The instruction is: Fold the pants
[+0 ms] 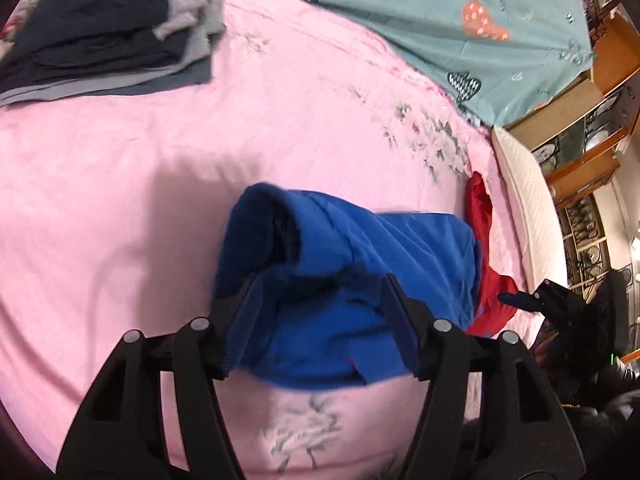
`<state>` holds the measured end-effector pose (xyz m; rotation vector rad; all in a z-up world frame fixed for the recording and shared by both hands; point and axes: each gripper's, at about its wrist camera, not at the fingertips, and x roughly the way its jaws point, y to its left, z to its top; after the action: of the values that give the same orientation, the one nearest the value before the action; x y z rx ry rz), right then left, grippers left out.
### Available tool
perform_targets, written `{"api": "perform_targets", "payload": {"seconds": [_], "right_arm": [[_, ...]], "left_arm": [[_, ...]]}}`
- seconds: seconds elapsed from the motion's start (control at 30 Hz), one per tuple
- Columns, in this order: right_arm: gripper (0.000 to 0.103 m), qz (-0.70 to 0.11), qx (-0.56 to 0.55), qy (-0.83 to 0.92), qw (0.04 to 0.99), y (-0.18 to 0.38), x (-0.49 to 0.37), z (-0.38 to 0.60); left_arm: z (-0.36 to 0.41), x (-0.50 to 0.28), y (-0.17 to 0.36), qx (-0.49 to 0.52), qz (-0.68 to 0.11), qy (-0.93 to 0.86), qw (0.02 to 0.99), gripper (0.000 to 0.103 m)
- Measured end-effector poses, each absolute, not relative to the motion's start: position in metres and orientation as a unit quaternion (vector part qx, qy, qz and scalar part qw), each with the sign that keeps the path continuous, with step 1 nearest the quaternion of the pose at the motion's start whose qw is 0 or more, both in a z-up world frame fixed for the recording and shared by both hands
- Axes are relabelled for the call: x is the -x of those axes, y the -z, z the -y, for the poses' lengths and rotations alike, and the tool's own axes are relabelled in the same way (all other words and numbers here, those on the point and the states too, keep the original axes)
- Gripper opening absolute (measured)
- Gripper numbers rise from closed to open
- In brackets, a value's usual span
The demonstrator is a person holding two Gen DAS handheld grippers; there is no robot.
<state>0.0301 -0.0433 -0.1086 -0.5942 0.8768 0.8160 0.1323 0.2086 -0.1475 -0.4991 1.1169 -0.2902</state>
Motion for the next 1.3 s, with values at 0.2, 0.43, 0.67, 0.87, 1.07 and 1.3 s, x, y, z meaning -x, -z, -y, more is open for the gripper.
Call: {"api": "perform_targets", "payload": {"seconds": [0.2, 0.43, 0.67, 0.87, 1.07, 1.3], "right_arm": [[0.002, -0.398, 0.366, -0.355, 0.763, 0.155, -0.037, 0.009], [0.002, -0.332, 0.341, -0.377, 0.795, 0.097, 0.001, 0.025], [0.002, -0.411, 0.332, -0.398, 0.75, 0.156, 0.019, 0.012], [0.02, -0.47, 0.274, -0.39, 0.743, 0.161, 0.006, 0.011], [0.042, -0.467, 0.114, -0.365, 0.797, 0.115, -0.014, 0.037], [0.043, -0.574, 0.039, -0.222, 0.787, 0.187, -0.045, 0.073]], "left_arm": [[-0.193, -0.162, 0.157, 0.214, -0.535, 0.148, 0.804, 0.017], [-0.211, -0.108, 0.095, 0.183, -0.465, 0.179, 0.848, 0.012], [-0.226, -0.066, 0.16, 0.168, -0.524, 0.137, 0.823, 0.014], [-0.243, -0.058, 0.177, 0.189, -0.55, 0.071, 0.81, 0.038], [-0.235, -0.058, 0.111, 0.174, -0.464, 0.091, 0.864, 0.039], [-0.162, -0.104, 0.177, 0.133, -0.52, 0.169, 0.827, 0.039]]}}
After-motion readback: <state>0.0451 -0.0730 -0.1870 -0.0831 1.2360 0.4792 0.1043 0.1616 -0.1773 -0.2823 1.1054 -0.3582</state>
